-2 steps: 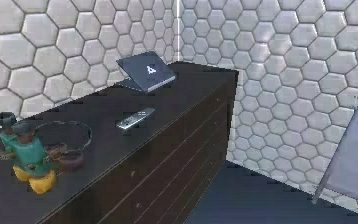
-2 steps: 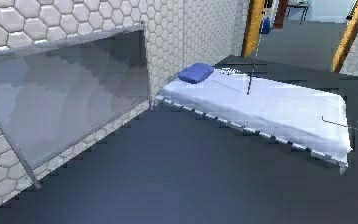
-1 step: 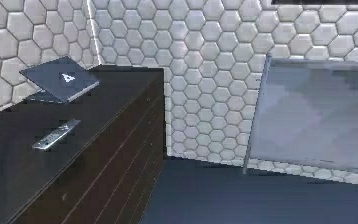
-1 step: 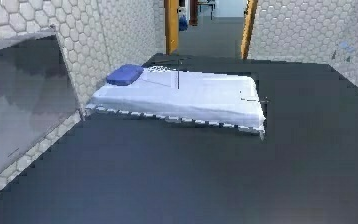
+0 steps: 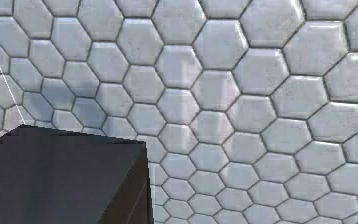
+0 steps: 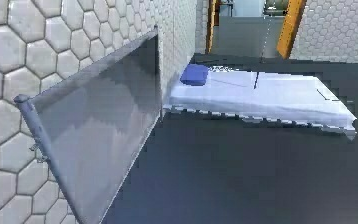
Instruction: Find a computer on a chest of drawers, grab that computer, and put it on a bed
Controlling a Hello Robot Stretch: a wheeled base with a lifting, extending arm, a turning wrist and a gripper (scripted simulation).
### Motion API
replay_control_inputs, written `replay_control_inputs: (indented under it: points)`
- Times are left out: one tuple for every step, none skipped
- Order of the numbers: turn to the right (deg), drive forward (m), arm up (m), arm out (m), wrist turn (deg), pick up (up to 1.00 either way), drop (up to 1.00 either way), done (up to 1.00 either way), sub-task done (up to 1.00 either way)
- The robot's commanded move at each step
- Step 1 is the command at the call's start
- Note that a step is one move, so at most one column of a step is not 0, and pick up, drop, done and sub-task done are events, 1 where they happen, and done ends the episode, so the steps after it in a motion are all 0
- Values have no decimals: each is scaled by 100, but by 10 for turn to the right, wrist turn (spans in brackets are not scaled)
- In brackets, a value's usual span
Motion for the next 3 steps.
replay_control_inputs:
  points:
    - [0, 15, 0, 0, 0, 0, 0, 0, 0]
    - [-450, 0, 0, 0, 0, 0, 0, 0, 0]
    - [-450, 0, 0, 0, 0, 0, 0, 0, 0]
